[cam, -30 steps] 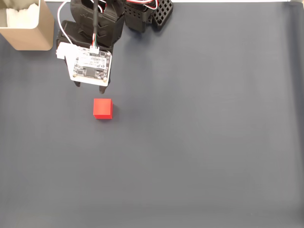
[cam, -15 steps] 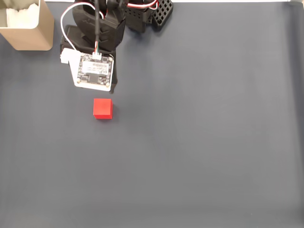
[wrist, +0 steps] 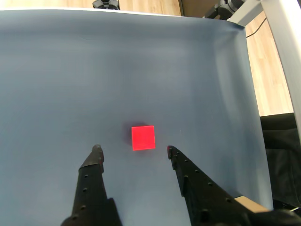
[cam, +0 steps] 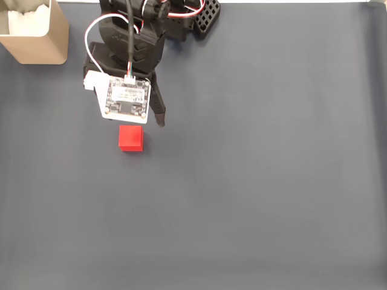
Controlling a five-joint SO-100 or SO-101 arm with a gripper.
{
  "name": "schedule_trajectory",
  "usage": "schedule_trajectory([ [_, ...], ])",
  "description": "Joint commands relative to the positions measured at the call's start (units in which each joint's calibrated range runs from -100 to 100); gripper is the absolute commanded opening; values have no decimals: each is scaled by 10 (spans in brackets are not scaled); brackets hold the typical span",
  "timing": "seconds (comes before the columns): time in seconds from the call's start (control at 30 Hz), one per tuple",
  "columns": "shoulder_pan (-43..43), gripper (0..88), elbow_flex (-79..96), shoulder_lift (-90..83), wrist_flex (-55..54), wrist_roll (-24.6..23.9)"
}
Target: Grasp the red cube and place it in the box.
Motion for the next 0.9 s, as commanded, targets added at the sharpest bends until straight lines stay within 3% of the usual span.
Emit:
schedule_trajectory([
  [0.0, -3, 328, -13, 5, -19, 2],
  [0.87, 2, 356, 70, 39, -110, 0],
])
